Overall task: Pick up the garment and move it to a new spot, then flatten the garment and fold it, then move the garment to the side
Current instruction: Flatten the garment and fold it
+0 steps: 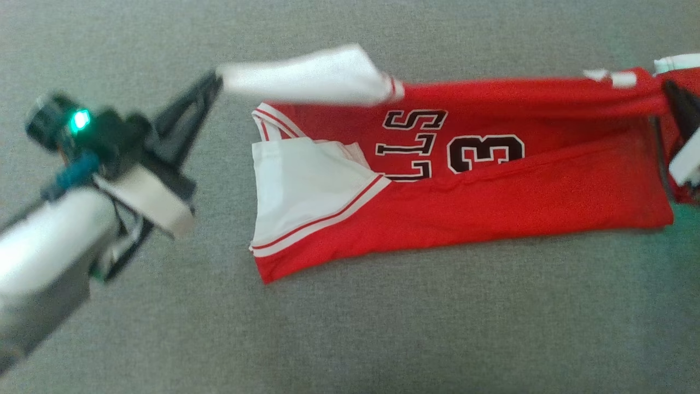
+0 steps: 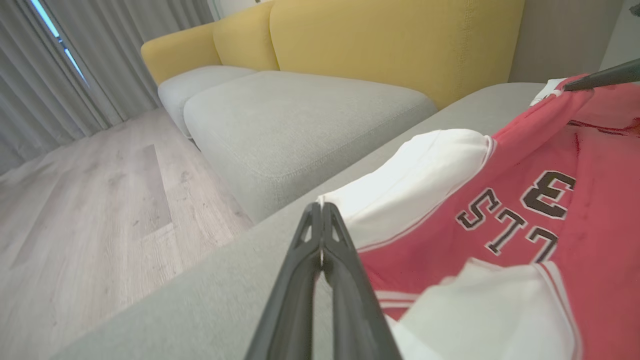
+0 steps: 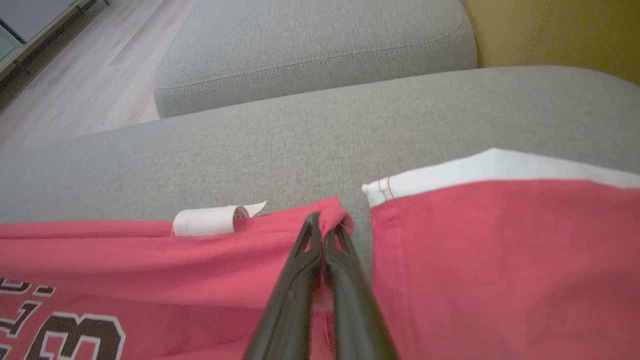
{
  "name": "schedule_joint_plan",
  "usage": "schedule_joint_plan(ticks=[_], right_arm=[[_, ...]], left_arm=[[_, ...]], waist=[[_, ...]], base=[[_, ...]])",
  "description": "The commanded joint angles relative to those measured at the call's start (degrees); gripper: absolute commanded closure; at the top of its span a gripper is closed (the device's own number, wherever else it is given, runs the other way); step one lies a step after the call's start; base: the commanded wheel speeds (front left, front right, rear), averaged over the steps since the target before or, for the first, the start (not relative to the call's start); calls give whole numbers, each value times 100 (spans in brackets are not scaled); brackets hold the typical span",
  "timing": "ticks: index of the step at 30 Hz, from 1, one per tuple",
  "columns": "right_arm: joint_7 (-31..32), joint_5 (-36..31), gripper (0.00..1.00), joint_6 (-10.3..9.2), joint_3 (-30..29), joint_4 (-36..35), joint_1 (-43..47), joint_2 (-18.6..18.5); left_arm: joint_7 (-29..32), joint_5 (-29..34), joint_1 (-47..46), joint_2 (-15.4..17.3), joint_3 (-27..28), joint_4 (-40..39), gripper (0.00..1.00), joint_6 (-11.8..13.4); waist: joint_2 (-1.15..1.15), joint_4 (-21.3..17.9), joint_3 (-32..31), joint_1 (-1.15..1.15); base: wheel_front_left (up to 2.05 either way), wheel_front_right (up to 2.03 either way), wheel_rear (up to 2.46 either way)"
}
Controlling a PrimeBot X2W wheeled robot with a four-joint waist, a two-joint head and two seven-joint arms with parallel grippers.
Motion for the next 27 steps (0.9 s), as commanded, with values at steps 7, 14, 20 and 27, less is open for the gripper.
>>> schedule_joint_plan(ticks=[7, 14, 20, 27], right_arm=[[97, 83, 100, -4, -279, -608, 950, -276], [305, -87, 100, -4, -611, -940, 1510, -182], [537, -369, 87, -4, -845, -1110, 1697, 78], [404, -624, 0, -4, -1304, -1250, 1961, 493]], left_arm=[[-62, -201, 943, 598, 264, -1059, 100, 724], [-70, -523, 1865, 367, 346, -1251, 100, 840], [-71, -378, 2282, -65, 621, -673, 100, 589], [-71, -16, 2661, -598, 1312, -221, 0, 572]], waist=[[0, 73, -188, 1], [0, 71, -195, 1], [0, 66, -127, 1], [0, 71, -362, 1]], base=[[0, 0, 0], [0, 0, 0], [0, 0, 0], [0, 0, 0]])
